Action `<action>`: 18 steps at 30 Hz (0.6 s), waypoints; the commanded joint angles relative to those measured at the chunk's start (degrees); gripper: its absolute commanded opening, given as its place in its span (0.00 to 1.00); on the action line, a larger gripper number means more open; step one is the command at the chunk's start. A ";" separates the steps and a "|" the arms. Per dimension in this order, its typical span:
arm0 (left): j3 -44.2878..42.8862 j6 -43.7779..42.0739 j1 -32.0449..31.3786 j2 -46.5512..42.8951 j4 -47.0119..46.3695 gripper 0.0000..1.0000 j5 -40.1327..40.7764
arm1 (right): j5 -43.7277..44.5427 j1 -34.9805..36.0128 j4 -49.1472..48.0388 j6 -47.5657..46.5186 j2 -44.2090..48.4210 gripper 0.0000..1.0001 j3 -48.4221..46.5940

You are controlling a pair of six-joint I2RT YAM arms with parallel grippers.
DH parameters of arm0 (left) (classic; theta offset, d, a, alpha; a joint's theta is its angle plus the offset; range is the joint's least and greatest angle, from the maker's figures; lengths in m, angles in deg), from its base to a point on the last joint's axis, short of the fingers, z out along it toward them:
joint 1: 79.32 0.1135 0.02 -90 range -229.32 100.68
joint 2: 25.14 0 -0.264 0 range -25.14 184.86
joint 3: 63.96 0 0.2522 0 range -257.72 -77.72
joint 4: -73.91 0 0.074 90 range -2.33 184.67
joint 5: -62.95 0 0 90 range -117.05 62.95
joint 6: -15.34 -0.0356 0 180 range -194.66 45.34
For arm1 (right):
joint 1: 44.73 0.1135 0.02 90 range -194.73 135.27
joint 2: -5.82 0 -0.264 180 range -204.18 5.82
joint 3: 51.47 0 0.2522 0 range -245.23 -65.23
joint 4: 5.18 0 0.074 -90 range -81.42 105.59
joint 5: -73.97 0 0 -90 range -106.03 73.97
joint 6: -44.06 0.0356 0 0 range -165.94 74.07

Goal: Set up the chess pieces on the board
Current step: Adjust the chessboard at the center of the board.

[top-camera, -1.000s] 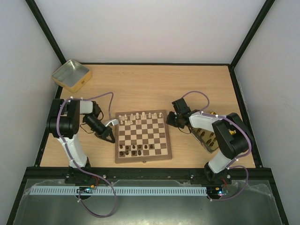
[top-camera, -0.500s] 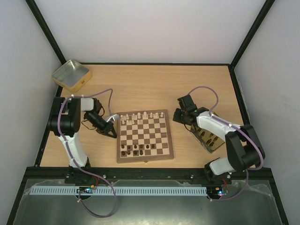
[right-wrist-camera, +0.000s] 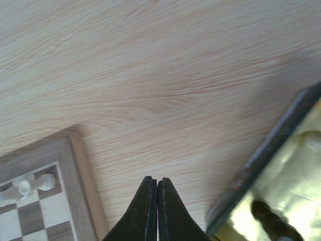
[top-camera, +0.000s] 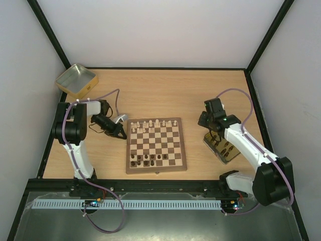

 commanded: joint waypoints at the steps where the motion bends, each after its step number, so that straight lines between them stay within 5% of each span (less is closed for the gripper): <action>1: 0.81 0.44 -0.29 2.95 -11.39 0.02 10.44 | 3.79 -1.59 4.89 0.51 4.47 0.02 2.69; 5: 2.86 0.45 0.11 0.39 -12.44 0.02 11.47 | 2.62 -1.67 6.72 2.22 4.41 0.02 2.35; 13: 6.47 -0.35 2.42 -3.05 -14.30 0.02 13.28 | -0.41 -1.70 9.08 3.77 3.20 0.30 3.28; 18: 7.37 -1.19 4.19 -2.49 -14.52 0.02 11.90 | -3.46 -1.70 9.69 4.75 3.93 0.29 5.29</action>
